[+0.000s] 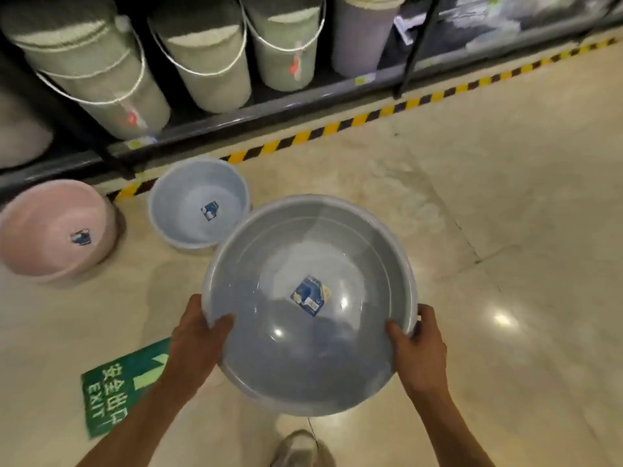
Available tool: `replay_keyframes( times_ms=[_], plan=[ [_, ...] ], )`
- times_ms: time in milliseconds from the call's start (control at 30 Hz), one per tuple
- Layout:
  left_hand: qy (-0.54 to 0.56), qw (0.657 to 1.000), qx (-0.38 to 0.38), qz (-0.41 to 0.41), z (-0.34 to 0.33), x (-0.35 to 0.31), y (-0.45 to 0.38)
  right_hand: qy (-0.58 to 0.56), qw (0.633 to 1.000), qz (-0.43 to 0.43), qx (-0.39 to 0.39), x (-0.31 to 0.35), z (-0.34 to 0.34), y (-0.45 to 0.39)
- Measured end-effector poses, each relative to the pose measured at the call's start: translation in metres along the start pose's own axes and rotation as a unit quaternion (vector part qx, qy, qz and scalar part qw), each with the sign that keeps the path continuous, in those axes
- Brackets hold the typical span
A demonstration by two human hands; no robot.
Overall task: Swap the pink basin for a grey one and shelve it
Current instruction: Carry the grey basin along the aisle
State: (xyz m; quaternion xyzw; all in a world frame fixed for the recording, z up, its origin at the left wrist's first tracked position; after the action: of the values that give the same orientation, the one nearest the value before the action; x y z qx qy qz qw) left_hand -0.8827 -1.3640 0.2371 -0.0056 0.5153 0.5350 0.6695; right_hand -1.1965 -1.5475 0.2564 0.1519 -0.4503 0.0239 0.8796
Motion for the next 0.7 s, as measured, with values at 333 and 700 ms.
replay_keyframes(
  times_ms=[333, 700],
  plan=[
    [0.037, 0.991, -0.104, 0.08, 0.073, 0.006, -0.08, 0.032, 0.993, 0.059, 0.097, 0.098, -0.119, -0.105],
    [0.086, 0.971, -0.164, 0.151, 0.11, -0.011, -0.188, 0.066, 0.973, 0.11, 0.19, 0.178, -0.248, -0.228]
  ],
)
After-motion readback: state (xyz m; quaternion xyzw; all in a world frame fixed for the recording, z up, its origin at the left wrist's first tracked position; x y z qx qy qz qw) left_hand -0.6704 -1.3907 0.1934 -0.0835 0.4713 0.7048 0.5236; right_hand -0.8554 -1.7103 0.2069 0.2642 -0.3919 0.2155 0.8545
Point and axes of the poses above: each hand's wrist, its own y-axis away from the middle knuckle, its own z-axis out of the back of the hand, x = y × z, the point moved 6 cm from there along -y, towards the middle knuckle, and after that the axes turned 8 degrees about z, right-handed, at the moved point
